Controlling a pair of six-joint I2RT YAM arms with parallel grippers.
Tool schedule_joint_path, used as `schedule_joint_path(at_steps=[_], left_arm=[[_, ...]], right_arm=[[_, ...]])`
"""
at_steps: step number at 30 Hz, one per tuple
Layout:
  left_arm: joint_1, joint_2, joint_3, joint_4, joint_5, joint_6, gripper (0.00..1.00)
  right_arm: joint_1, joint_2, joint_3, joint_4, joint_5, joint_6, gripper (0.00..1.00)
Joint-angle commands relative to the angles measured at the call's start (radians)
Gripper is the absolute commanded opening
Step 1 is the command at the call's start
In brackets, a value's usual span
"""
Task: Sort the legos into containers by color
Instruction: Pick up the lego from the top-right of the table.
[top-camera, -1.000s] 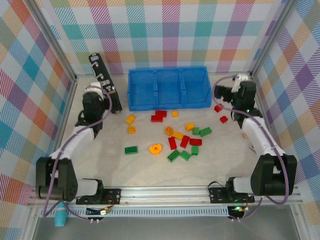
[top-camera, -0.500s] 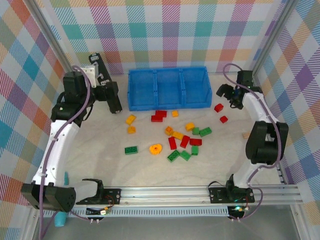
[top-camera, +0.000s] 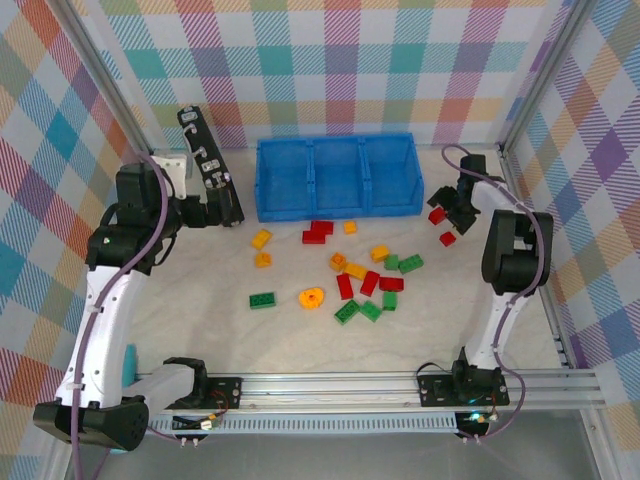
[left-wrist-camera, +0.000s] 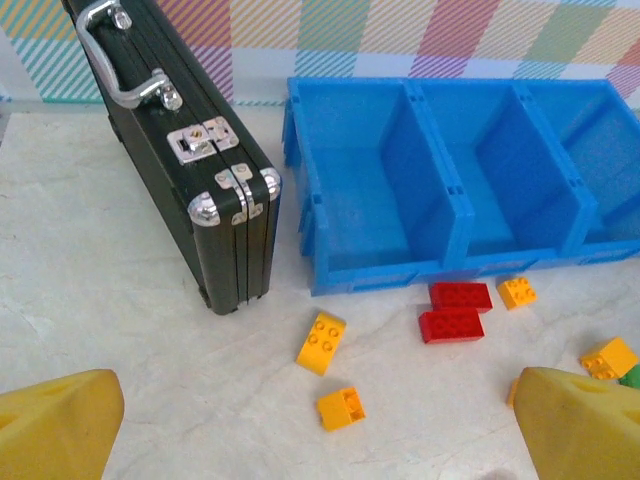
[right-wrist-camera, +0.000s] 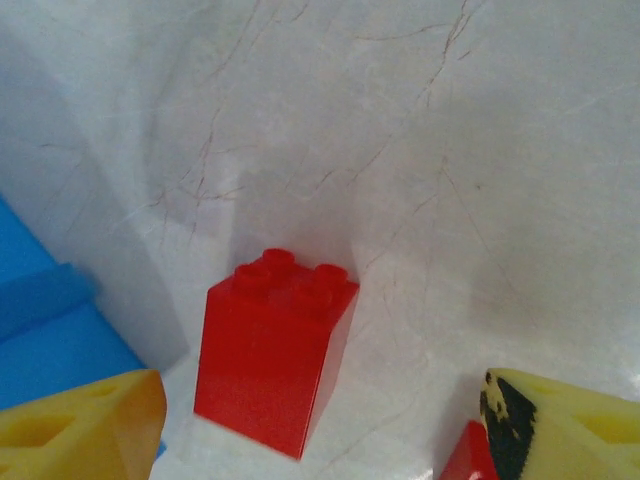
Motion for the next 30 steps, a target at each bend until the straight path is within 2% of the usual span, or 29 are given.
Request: schedule_joint_path(at_steps=[1,7,15,20,30], left_arm=[[-0.008,-0.012,-0.015,-0.028,-0.014,0.012,1.0],[-0.008,0.003,-0.02,-0.013,-0.015,0.01,1.0],[-0.007,0.038,-0.009,-0.01,-0.01,0.008,1.0],[-0.007,0.041,-0.001,-0.002,-0.009,0.012,1.0],[-0.007,0.024,-0.024,-0.008,-0.011,0.017,1.0]], right_arm=[[-0.003,0.04,0.051,-0.011,-0.008,0.032,0.8],[0.0,0.101,0.122,-0.045,0.007,0.016,0.72],[0.002,0.129,0.148,-0.07,0.029,-0.004,0.47],[0.003,0.091,0.113,-0.053,0.046,-0.048,0.35],[0.001,-0.094,0.115,-0.093,0.06,-0.143,0.29]])
